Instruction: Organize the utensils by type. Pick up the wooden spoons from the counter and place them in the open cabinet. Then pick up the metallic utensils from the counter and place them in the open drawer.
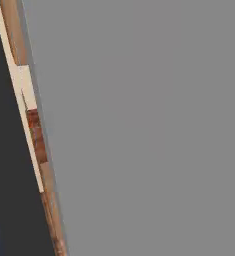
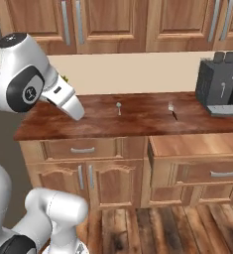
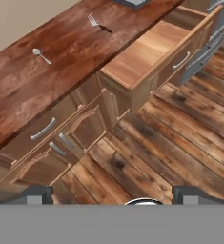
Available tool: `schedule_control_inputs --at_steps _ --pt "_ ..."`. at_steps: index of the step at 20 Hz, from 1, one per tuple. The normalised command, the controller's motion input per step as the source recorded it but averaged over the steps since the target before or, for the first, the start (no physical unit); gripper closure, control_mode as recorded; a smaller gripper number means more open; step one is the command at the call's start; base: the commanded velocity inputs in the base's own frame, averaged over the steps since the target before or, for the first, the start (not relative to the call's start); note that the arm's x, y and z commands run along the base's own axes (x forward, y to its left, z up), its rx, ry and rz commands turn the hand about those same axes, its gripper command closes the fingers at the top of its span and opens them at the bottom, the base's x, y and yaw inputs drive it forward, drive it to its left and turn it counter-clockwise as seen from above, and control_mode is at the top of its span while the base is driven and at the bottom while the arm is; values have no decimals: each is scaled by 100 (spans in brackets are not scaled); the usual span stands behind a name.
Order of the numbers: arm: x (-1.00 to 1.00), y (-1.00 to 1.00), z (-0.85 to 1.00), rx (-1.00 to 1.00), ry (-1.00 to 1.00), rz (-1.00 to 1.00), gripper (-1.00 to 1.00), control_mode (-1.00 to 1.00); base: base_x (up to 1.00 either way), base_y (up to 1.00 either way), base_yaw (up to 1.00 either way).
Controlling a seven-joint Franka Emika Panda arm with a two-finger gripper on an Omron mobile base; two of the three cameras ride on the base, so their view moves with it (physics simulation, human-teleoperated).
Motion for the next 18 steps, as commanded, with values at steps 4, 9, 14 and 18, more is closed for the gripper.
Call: schedule_control_inputs --at_steps 4,9,14,18 --pt "0 0 0 0 0 0 -100 100 61 49 -55" --pt "0 0 0 0 0 0 -100 100 56 2 -25" --pt "0 0 0 0 0 0 -100 100 55 -8 -2" --pt "0 0 0 0 0 0 -100 100 56 -39 -4"
